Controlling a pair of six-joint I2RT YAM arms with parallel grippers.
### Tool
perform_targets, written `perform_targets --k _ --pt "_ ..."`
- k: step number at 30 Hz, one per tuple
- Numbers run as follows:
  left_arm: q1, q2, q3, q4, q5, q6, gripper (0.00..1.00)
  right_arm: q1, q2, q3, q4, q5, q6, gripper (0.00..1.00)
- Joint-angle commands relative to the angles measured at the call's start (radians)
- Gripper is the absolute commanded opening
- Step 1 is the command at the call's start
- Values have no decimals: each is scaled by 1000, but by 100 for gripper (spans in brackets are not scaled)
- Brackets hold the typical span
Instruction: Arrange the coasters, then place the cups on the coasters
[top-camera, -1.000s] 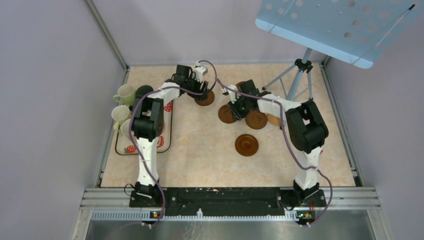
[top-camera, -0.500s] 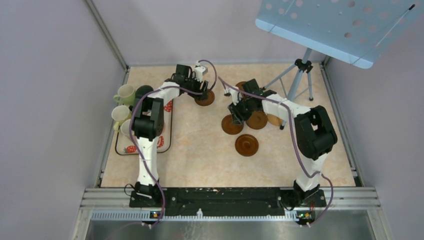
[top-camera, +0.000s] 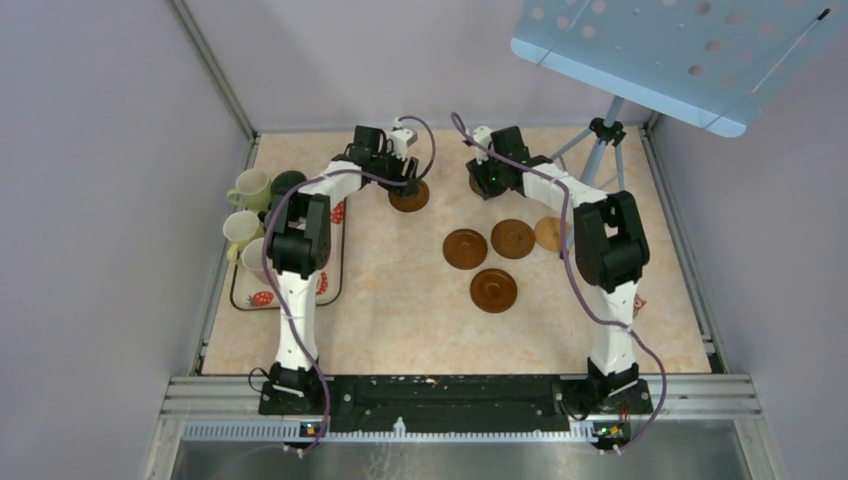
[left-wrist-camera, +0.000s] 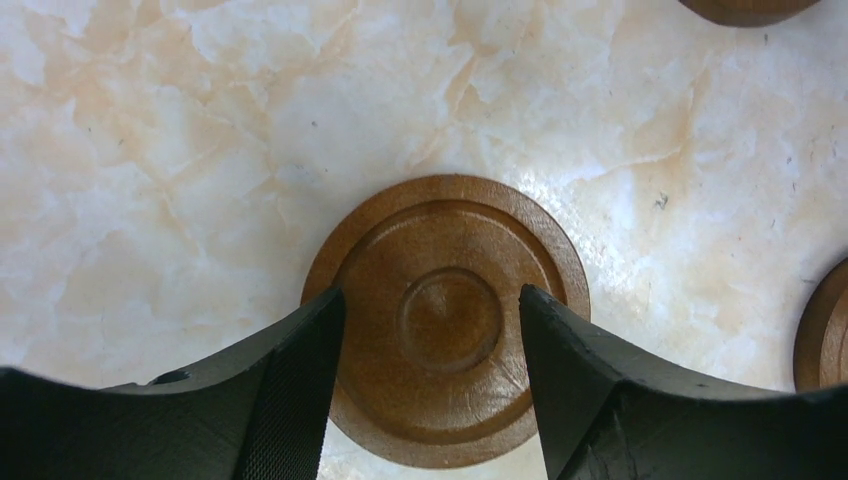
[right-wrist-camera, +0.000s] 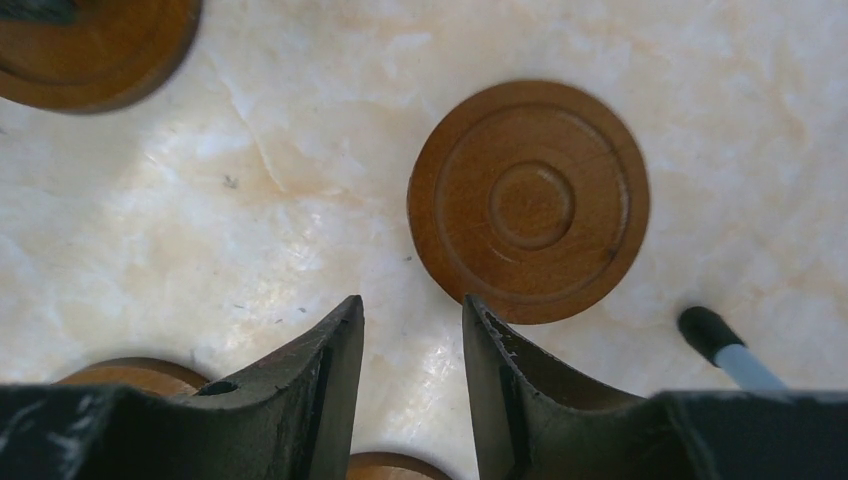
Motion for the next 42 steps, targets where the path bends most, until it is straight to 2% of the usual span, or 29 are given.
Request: perform_targets --k 1,5,13,18,24,28,32,42 --pt "5 71 57 -22 -16 -23 70 4 55 49 28 59 15 41" --pt "-2 108 114 -36 -61 -11 68 -4 88 63 33 64 12 42" --pt "-14 173 249 -108 -104 42 64 -9 137 100 3 -20 10 41" --pt "-14 219 359 -148 -41 29 64 -8 152 134 -31 -134 22 41" --pt "-14 139 340 -111 14 -6 70 -7 98 123 -22 -192 28 41" --pt "-10 23 224 -52 -19 -7 76 -7 40 89 -5 -165 25 41" --pt "20 -57 140 -14 -89 -26 78 -11 -11 42 43 -74 33 41" --pt "79 -40 103 -14 -163 -43 79 -47 49 91 81 223 115 41"
